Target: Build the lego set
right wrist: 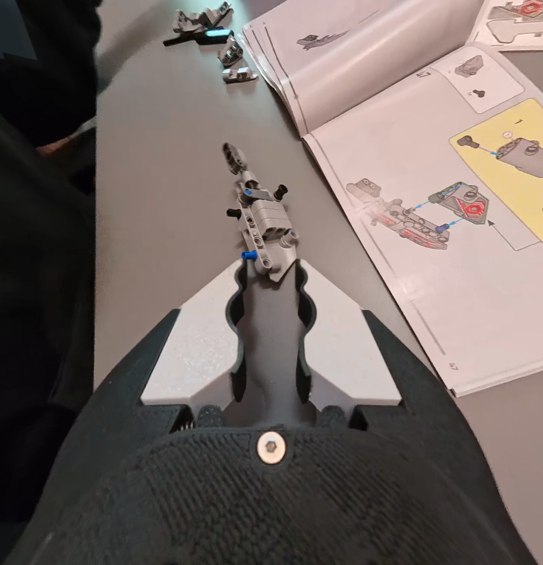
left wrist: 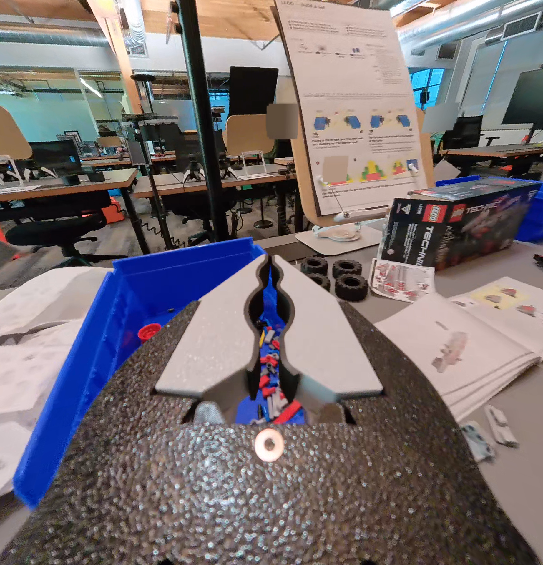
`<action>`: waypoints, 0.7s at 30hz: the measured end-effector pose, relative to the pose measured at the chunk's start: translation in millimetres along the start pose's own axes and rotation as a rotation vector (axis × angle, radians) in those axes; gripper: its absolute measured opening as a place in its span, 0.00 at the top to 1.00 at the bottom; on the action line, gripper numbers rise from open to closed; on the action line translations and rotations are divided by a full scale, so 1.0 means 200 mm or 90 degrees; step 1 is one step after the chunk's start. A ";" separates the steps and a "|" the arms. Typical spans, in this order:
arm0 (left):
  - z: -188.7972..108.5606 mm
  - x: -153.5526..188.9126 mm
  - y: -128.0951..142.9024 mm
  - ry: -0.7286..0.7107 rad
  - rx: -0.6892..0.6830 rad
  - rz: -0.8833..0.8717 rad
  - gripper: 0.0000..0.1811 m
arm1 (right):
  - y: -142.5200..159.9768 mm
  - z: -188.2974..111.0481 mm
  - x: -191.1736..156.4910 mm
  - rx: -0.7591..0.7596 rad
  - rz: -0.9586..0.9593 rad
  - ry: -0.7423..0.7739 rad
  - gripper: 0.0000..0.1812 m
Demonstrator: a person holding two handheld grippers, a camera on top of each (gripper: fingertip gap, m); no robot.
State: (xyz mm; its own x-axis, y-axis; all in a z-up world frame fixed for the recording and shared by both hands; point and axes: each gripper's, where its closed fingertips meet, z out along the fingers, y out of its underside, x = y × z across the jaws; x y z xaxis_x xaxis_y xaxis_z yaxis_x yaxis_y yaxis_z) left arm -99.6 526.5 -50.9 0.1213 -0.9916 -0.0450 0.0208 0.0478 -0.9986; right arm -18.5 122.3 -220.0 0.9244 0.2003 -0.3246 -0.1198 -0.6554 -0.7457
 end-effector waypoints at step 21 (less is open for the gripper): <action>0.24 -0.20 0.02 -0.198 0.019 0.252 1.00 | -0.53 -0.17 0.60 0.179 -0.223 0.312 1.00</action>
State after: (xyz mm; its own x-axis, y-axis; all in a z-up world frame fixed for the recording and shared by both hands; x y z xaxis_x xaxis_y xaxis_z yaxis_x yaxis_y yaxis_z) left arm -55.9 573.0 -52.3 0.4163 -0.8138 -0.4055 -0.0583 0.4211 -0.9051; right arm 117.2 192.0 -160.3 0.9754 -0.0311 0.2181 0.1898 -0.3842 -0.9036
